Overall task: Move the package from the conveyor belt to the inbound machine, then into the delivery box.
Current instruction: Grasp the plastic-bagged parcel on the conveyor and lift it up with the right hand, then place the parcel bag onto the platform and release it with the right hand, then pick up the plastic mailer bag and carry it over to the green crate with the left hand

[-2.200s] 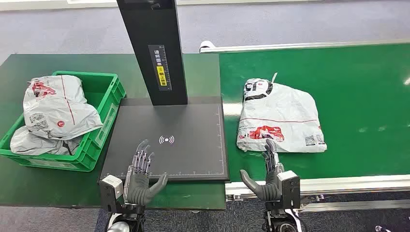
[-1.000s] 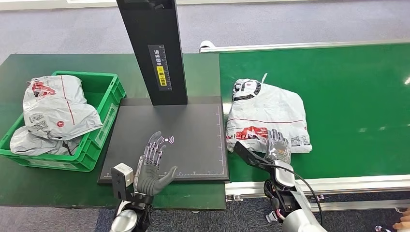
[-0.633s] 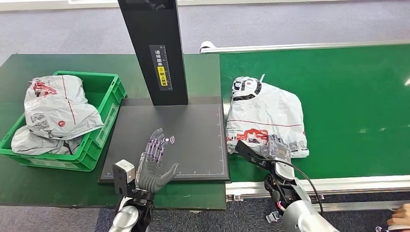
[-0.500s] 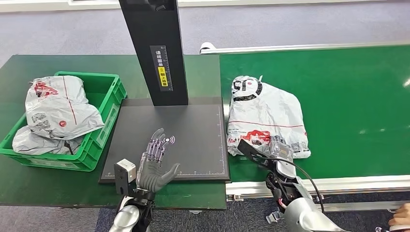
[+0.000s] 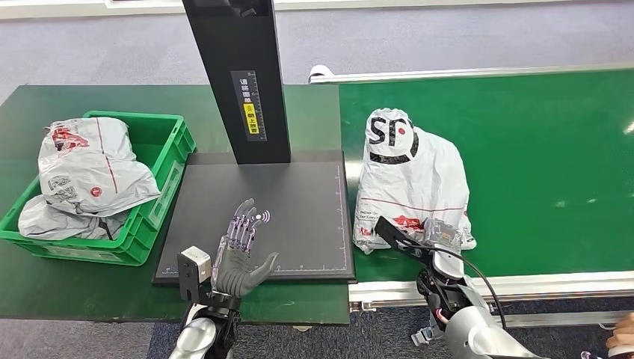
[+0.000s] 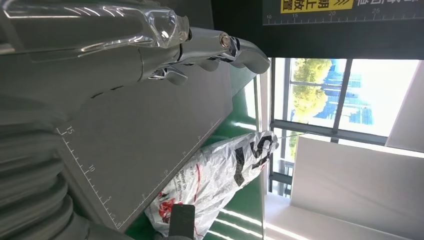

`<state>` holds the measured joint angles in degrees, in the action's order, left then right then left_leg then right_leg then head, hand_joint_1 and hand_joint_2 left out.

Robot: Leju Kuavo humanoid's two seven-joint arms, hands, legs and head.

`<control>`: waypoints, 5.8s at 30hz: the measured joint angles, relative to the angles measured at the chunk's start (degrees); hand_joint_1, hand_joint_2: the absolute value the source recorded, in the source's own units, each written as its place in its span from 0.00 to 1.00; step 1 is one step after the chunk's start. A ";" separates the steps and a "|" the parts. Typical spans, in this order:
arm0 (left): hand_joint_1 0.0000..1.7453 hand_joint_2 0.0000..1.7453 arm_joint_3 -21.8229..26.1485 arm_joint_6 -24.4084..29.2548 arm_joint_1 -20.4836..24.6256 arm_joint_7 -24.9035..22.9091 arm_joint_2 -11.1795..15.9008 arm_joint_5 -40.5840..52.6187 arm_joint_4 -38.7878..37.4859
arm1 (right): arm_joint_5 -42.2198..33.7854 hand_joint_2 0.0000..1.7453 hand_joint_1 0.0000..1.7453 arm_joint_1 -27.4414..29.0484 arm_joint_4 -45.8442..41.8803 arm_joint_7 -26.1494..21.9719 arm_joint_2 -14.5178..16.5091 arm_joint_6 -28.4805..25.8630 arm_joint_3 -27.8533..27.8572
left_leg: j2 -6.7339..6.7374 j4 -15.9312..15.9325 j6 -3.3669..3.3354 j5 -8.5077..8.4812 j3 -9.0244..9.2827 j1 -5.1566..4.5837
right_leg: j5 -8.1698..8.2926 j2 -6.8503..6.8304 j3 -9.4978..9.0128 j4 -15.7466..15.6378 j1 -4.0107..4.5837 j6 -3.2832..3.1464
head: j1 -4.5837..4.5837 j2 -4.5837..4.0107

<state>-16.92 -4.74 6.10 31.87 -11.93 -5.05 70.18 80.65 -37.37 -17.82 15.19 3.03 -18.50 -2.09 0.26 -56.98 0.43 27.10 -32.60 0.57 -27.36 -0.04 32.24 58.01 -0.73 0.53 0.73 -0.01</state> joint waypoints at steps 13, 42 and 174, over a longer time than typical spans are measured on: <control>0.00 1.00 -0.01 0.07 0.01 0.00 0.00 -0.17 0.00 | 0.03 1.00 1.00 0.06 0.64 -0.59 -0.17 -1.26 0.38 | 0.00 0.00 0.00 0.00 -0.14 0.00 | 0.00 0.00 0.14 0.00 0.00 0.00 | 0.01 -0.01; 0.00 1.00 8.25 7.94 -2.97 2.87 1.42 5.49 8.20 | -44.00 1.00 1.00 21.05 -49.66 -34.46 6.04 -2.56 -4.23 | 0.07 0.04 0.03 0.02 -0.60 0.06 | -0.04 0.05 0.61 0.04 0.09 -0.05 | 0.01 -0.01; 1.00 1.00 -8.27 30.11 31.87 -37.06 -1.29 83.99 -44.68 | -64.89 1.00 0.00 26.00 -68.41 -34.30 5.62 11.89 -12.79 | -0.06 0.01 0.03 -0.03 -0.54 0.04 | 0.02 0.01 0.51 0.03 0.06 -0.03 | 0.00 -0.01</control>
<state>-25.18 25.37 37.97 -5.19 -13.23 78.93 25.50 15.76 -11.37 -86.23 -19.12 8.66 -6.61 -14.88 0.19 -56.97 0.45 27.07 -33.14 0.61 -27.34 -0.03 32.75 58.04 -0.67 0.50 0.73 -0.02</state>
